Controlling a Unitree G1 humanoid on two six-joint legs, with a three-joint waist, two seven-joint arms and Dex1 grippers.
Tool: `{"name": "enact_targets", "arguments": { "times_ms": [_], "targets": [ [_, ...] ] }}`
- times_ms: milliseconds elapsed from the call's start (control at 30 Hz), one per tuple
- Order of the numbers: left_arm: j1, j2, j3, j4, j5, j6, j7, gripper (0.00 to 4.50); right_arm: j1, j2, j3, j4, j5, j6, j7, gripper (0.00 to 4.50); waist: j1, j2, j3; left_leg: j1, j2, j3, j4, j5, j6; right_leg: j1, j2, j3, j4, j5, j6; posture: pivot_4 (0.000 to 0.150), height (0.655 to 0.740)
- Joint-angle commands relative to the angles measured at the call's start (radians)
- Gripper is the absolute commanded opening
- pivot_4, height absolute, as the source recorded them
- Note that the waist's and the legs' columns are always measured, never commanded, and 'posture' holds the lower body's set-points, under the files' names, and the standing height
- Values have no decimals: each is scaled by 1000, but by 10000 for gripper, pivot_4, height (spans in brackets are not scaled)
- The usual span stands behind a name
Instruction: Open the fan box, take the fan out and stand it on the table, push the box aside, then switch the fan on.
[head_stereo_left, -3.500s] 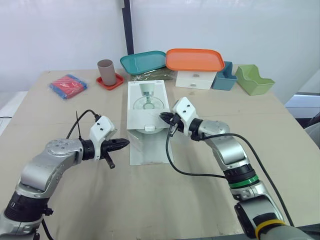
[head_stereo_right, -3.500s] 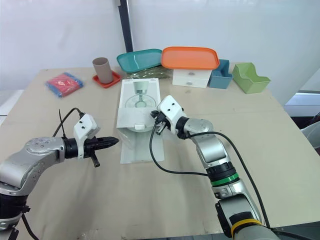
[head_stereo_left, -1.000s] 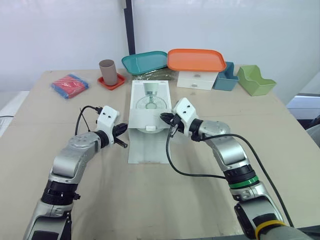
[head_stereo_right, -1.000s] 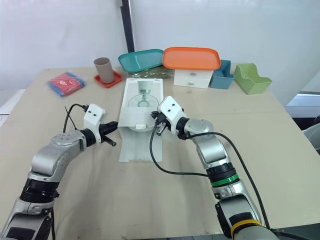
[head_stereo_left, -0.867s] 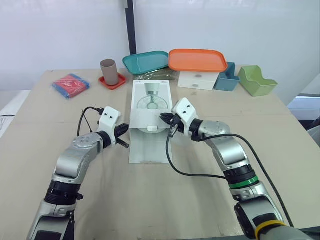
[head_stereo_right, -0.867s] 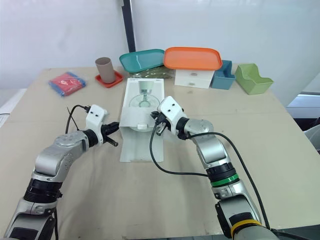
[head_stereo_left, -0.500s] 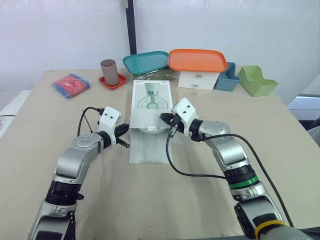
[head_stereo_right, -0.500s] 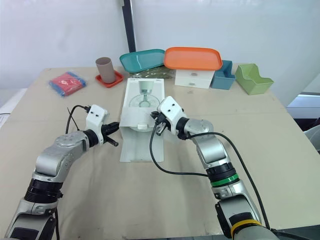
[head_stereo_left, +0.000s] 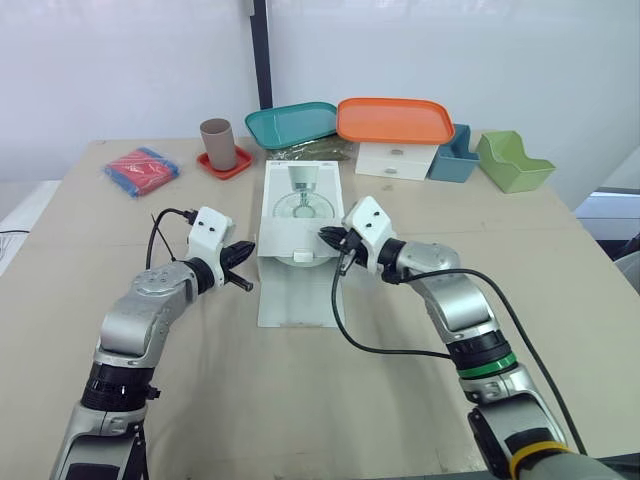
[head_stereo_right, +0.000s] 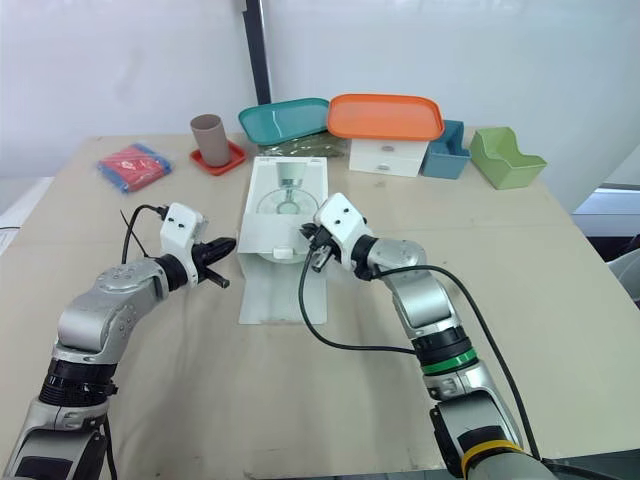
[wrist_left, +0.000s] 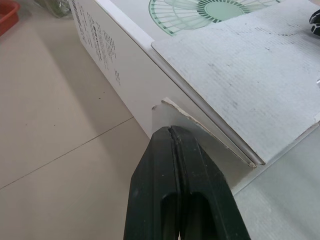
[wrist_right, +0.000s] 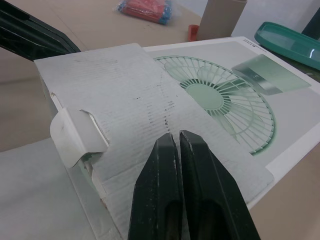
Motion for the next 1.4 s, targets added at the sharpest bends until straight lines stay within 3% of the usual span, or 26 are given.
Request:
{"name": "enact_targets", "arguments": {
  "times_ms": [33, 267, 667, 700, 800, 833, 967, 1000, 1033, 1100, 1233, 1400],
  "targets": [
    [-13, 9, 7, -8, 5, -28, -11, 0, 7, -2, 7, -28, 4, 2, 10, 1712, 0, 0, 0, 0, 0, 0, 0, 0, 0, 0, 0, 0, 0, 0, 0, 1500, 7400],
    [3, -3, 8, -17, -2, -50, -17, 0, 11, -2, 11, -34, 1, 3, 11, 1712, 0, 0, 0, 0, 0, 0, 0, 0, 0, 0, 0, 0, 0, 0, 0, 1500, 7400],
    [238, 8, 227, -266, -300, -4, -110, 0, 8, -16, 9, -33, 1, 7, 21, 1712, -2, 0, 0, 0, 1, 1, 0, 0, 0, -1, 0, 0, 0, 0, 0, 1500, 7400],
    [264, 9, 241, -286, -338, 16, -113, 5666, 7, -15, 9, -32, 1, 8, 22, 0, -2, 0, 0, 0, 1, 1, 0, -1, 1, 0, 0, 0, 0, 0, 0, 1500, 7400],
    [342, -6, 268, -342, -459, 98, -94, 15819, 3, -13, 11, -27, 1, 7, 26, 0, -2, 0, 0, 0, 1, 1, 0, -1, 2, 0, 0, 0, 0, 0, 0, 1500, 7400],
    [362, -27, 276, -356, -505, 127, -66, 17562, 2, -12, 12, -25, 1, 6, 27, 0, -2, 0, 0, 0, 1, 1, 0, -1, 2, 0, 0, 0, 0, 0, 0, 1500, 7400],
    [418, -115, 268, -384, -624, 198, 41, 32242, -2, -11, 14, -20, 0, 5, 30, 0, -1, 0, 0, 0, 1, 1, 0, -2, 4, 0, 0, 0, 0, 0, 0, 1500, 7400],
    [427, -149, 260, -392, -656, 212, 81, 33443, -2, -11, 15, -20, 0, 5, 30, 0, -1, 0, 0, 0, 1, 1, 0, -2, 4, 0, 0, 0, 0, 0, 0, 1500, 7400],
    [428, -199, 249, -388, -686, 220, 133, 39580, -1, -10, 16, -21, -1, 6, 30, 0, -1, 0, 0, 0, 1, 1, 0, -2, 4, 0, 0, 0, 0, 0, 0, 1500, 7400],
    [423, -252, 240, -382, -724, 229, 200, 44220, -3, -10, 17, -21, -1, 7, 31, 0, 0, -1, 0, 1, 1, 1, 0, -2, 4, 1, 0, 0, 0, 0, 0, 1500, 7400],
    [398, -348, 232, -325, -814, 244, 332, 44220, -8, -12, 19, -15, -2, 5, 33, 0, 0, -1, -1, 1, 1, 1, 0, -2, 3, 1, 0, 0, 0, 0, 0, 1500, 7400],
    [371, -382, 251, -255, -881, 237, 444, 44220, -13, -16, 20, -12, -4, 4, 35, 0, 0, -1, -1, 1, 1, 1, 0, 0, 0, 1, 1, 0, 0, 0, 0, 1500, 7400]
  ]
}}
